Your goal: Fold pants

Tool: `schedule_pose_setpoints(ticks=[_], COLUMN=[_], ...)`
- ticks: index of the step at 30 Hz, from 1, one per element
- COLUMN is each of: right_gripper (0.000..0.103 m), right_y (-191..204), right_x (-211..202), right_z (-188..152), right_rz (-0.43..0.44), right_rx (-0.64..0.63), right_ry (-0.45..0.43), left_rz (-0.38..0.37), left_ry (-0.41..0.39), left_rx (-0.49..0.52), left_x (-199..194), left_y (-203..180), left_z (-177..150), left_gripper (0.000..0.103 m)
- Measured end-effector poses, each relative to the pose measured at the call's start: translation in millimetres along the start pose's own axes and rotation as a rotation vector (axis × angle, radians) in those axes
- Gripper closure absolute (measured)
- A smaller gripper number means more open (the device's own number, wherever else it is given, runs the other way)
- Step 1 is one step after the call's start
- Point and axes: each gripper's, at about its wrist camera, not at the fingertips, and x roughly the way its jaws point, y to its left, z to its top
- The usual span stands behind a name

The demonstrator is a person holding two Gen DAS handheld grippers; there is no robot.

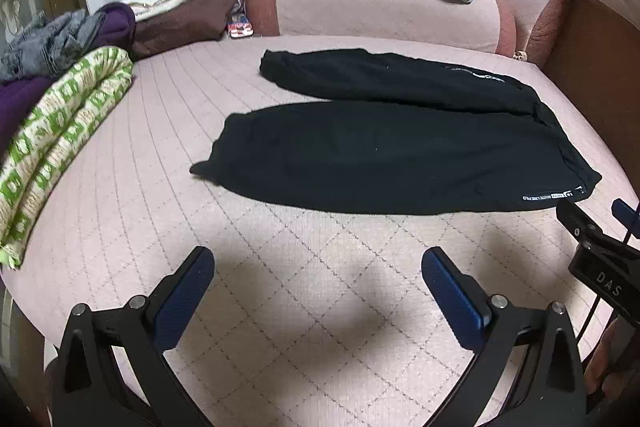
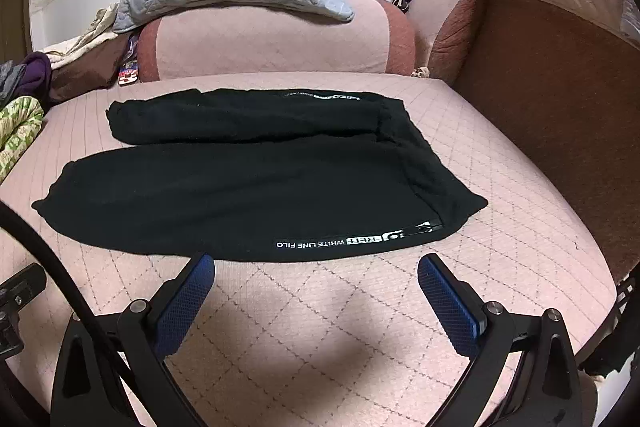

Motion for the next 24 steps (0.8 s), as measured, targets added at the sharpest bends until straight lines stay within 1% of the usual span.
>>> schedule_pose_setpoints(ticks=[10, 24], right_gripper=[0.000, 0.000], right_y=[-3.7, -5.3], right_x=[-0.3, 13.1], right_z=[-3.3, -10.0], right_rz=[0.007, 0.021], right_rx=[0.015, 0.018], right_ry=[0.021, 0.055], left_rz=[-0.013, -0.012], left_ry=[-0.004, 0.031], left_rx=[0.001, -0.008], left_x=[-10.7, 1.4], left_y=[1.8, 3.6], left_z=[-3.1, -7.6], left_gripper=[0.000, 0.000])
